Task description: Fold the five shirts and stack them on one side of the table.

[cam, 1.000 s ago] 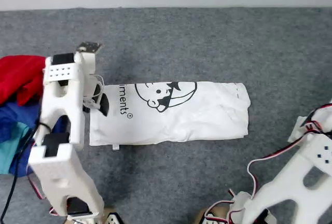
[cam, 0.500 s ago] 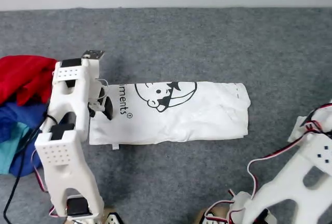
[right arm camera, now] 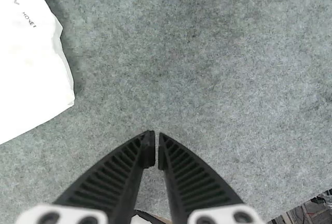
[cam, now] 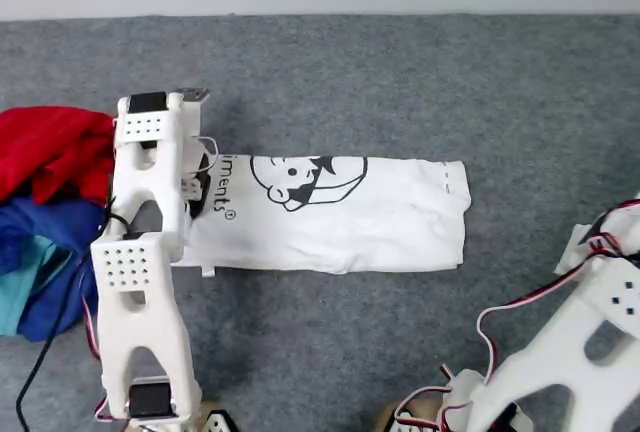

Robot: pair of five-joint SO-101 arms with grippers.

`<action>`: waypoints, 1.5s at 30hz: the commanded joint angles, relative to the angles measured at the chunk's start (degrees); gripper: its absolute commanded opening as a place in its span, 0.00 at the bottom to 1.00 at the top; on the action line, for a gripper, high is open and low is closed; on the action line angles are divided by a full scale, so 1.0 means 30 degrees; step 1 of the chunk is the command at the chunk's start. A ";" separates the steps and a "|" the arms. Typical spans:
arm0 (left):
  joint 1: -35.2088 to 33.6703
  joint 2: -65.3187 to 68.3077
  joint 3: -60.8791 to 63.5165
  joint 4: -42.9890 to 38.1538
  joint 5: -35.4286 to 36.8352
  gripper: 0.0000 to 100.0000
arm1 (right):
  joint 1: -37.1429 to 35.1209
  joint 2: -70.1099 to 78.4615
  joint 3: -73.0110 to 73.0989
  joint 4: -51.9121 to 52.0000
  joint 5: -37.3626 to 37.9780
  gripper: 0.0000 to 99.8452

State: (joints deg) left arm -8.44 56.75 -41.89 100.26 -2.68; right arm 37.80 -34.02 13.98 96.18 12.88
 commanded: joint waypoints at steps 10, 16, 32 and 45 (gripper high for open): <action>0.4190 -0.8703 0.2007 0.0088 -0.0059 0.01 | 0.0190 -0.0542 -0.0205 -0.0073 0.0176 0.03; 0.7824 -1.1663 0.1949 0.0059 -0.0059 0.01 | 0.0190 -0.0542 -0.0205 -0.0073 0.0176 0.03; 1.4711 -1.1370 0.1919 -0.4015 0.1641 0.01 | 0.0190 -0.0542 -0.0147 -0.0132 0.0176 0.03; 1.6557 -0.7531 0.1919 -0.6681 0.1700 0.19 | 0.0190 -0.0513 -0.0117 -0.0103 0.0176 0.03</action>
State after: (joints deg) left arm 40.97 34.42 -35.38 81.80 1.89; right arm 37.80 -34.02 13.98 96.18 12.88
